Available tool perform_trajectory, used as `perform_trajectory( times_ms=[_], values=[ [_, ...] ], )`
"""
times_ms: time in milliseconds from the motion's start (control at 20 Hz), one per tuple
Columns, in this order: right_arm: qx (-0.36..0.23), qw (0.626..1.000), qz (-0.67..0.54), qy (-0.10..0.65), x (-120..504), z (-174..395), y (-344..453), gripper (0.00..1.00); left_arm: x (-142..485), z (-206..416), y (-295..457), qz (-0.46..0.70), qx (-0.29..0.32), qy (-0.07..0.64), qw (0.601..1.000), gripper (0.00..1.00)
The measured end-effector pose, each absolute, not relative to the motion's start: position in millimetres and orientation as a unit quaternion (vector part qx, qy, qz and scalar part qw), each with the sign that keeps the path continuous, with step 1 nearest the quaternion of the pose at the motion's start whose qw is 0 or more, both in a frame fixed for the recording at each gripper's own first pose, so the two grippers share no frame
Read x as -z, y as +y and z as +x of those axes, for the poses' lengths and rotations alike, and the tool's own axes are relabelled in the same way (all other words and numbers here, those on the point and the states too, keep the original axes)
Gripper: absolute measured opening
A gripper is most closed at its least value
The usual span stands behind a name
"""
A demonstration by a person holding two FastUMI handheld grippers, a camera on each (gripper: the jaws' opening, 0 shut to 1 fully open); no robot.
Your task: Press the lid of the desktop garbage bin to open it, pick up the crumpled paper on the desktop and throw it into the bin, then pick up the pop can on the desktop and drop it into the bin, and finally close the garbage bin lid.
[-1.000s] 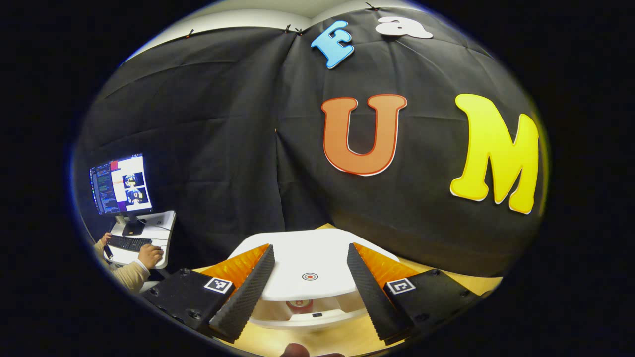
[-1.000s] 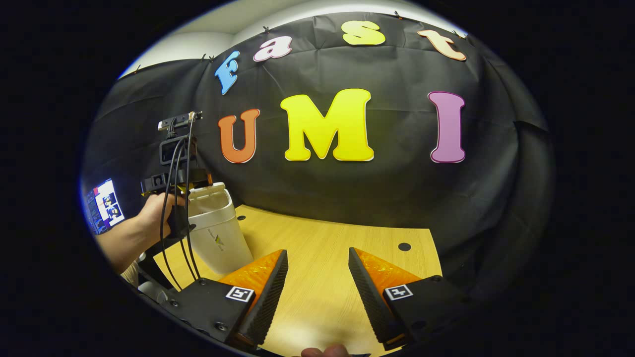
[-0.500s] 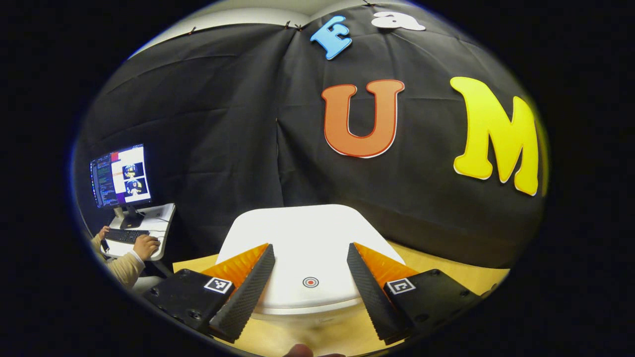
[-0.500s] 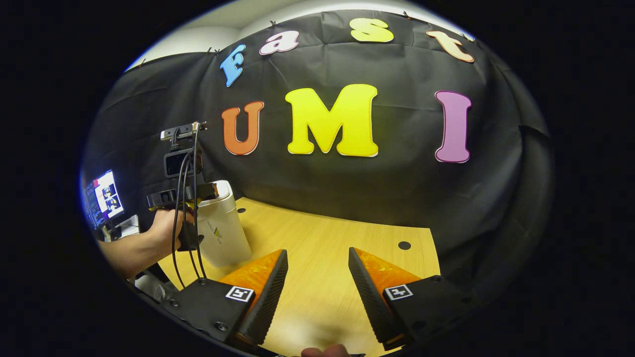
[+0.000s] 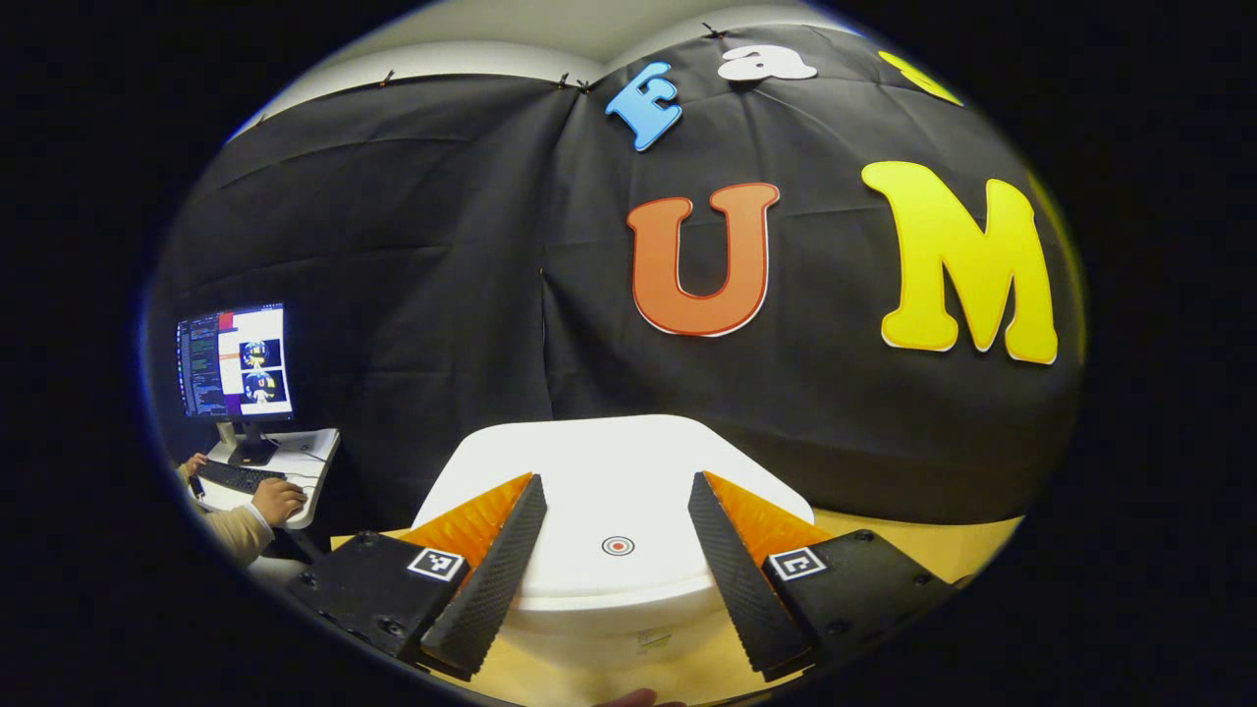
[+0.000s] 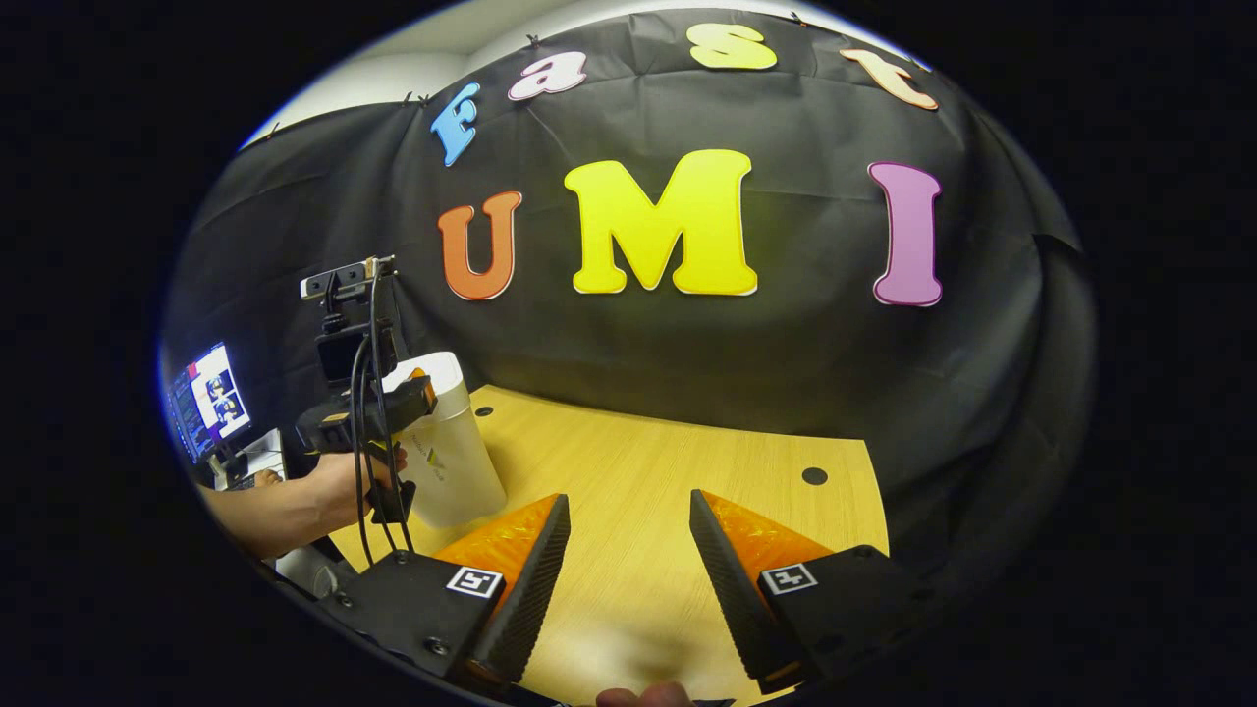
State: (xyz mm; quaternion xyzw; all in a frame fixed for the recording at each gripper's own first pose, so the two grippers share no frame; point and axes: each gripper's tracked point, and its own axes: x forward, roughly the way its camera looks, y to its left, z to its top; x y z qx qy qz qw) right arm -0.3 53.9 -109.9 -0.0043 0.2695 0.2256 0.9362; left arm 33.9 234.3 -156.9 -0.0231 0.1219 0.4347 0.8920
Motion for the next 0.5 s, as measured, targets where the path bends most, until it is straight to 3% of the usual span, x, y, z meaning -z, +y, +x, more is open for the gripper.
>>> perform_trajectory(
  times_ms=[300, 500],
  values=[
    [-0.204, 0.947, 0.012, 0.247, 102.9, 15.9, 55.4, 0.8, 135.7, 41.0, 226.7, -0.016, -0.386, 0.096, 0.917, 0.94],
    [-0.181, 0.961, 0.014, 0.209, 89.2, 23.4, 56.7, 0.8, 72.0, 55.0, 198.0, 0.003, -0.3, 0.04, 0.953, 0.95]
  ],
)
